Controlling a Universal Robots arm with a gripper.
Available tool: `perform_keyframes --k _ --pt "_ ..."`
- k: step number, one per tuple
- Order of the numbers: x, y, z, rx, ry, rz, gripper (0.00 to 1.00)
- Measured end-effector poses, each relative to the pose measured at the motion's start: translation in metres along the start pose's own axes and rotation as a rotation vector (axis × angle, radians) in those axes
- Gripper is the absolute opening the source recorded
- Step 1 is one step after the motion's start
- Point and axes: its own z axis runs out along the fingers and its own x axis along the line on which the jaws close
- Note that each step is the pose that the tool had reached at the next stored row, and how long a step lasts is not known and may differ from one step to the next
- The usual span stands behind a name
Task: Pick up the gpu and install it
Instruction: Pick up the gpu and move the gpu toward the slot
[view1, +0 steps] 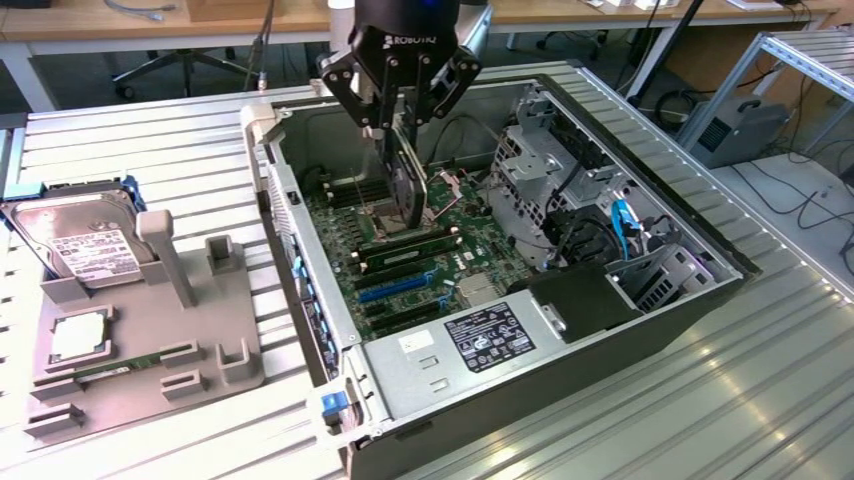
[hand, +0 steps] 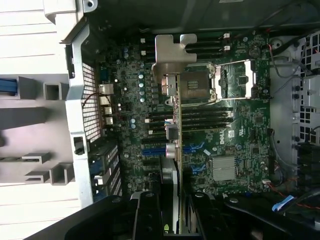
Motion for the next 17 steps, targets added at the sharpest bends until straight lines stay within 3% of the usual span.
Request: perform_keyframes --k 17 --pt "-0.013 0.0011 0.0024 0.0021 -0.0002 0.0 0.27"
